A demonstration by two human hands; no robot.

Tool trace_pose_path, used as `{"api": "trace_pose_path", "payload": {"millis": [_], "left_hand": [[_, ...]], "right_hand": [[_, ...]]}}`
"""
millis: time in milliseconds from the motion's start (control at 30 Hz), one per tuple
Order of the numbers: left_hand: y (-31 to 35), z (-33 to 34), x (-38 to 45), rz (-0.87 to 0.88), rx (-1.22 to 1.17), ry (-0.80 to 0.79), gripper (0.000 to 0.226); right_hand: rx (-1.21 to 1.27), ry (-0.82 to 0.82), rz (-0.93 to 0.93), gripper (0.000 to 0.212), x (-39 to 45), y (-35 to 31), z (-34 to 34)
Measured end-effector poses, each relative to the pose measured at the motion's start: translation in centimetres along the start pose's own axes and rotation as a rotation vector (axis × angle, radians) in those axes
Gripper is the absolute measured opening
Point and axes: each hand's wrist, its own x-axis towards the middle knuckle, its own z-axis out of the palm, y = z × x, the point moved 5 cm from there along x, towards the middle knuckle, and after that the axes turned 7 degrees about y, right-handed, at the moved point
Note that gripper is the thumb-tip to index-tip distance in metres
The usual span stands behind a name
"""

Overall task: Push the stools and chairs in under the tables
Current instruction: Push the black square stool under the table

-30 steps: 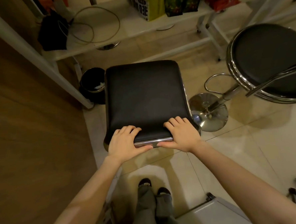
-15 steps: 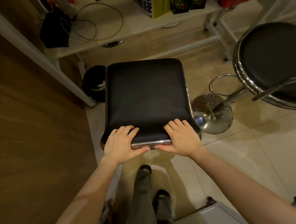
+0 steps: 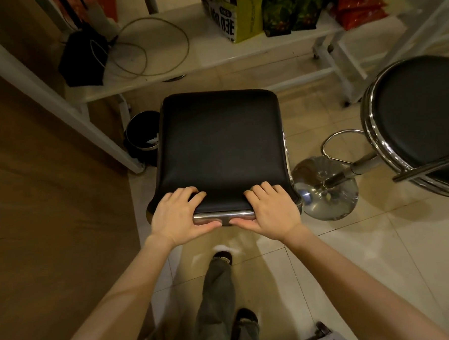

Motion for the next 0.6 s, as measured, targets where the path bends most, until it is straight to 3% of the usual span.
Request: {"api": "trace_pose_path", "payload": {"millis": [400,600], "left_hand": [[-0.6,-0.1,6.3,-0.047,0.029,0.080,0.082],[-1.9,-0.5,7.9,-0.034,0.039,0.089,0.093]], "right_hand": [[-0.048,0.011,-0.031,0.088,5.5,4.8,0.3],[-0.022,0.019,-0.027,0.091,7.2,4.8,0.4]]}}
